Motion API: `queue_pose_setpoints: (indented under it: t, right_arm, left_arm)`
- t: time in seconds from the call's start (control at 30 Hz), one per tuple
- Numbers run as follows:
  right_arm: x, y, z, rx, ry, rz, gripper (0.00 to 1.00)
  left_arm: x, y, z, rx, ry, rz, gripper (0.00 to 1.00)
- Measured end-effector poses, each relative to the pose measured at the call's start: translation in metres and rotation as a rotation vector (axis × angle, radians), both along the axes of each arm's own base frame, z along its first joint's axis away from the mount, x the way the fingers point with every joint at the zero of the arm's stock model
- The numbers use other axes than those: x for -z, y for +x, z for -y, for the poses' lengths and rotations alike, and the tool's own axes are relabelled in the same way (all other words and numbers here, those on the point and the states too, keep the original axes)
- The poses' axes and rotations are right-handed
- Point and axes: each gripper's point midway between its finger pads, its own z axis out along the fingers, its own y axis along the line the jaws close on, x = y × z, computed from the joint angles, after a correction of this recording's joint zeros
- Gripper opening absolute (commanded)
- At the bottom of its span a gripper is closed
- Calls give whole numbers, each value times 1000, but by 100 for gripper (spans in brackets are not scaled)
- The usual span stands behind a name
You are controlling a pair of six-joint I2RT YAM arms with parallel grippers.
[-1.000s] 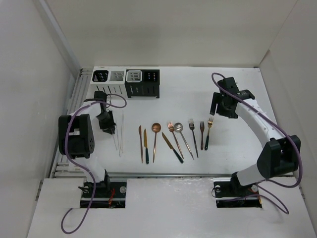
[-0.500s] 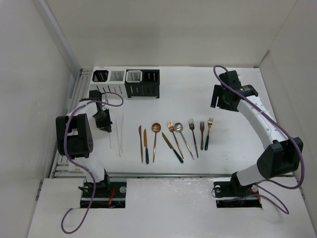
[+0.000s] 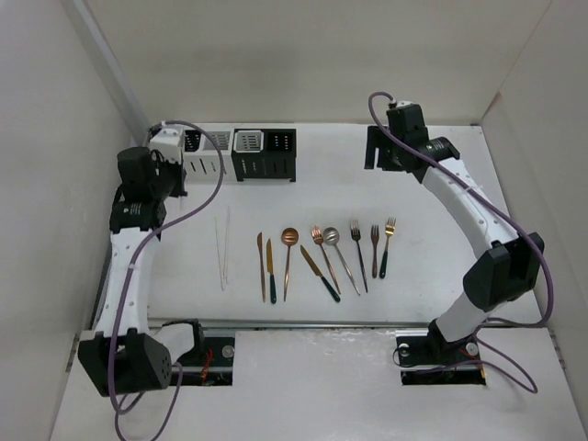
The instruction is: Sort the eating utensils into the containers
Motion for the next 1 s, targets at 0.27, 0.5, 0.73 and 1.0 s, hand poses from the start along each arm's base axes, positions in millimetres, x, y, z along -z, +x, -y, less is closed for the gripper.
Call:
queue_pose_setpoints:
  t: [0.27, 0.5, 0.73, 1.0]
  right_arm:
    - [-21, 39, -22, -65, 29, 105, 81]
    - [-26, 64, -33, -94, 35, 158, 81]
    - [-25, 88, -46, -133, 38, 174, 81]
    - [-25, 90, -46, -143, 19, 173, 85]
  left_arm:
    - [-105, 116, -14, -34, 15, 472, 0]
    - [-44, 210, -24, -62, -30, 437, 0]
    - [-5, 243, -28, -71, -46, 425, 0]
    - [9, 240, -33, -91, -34, 438, 9]
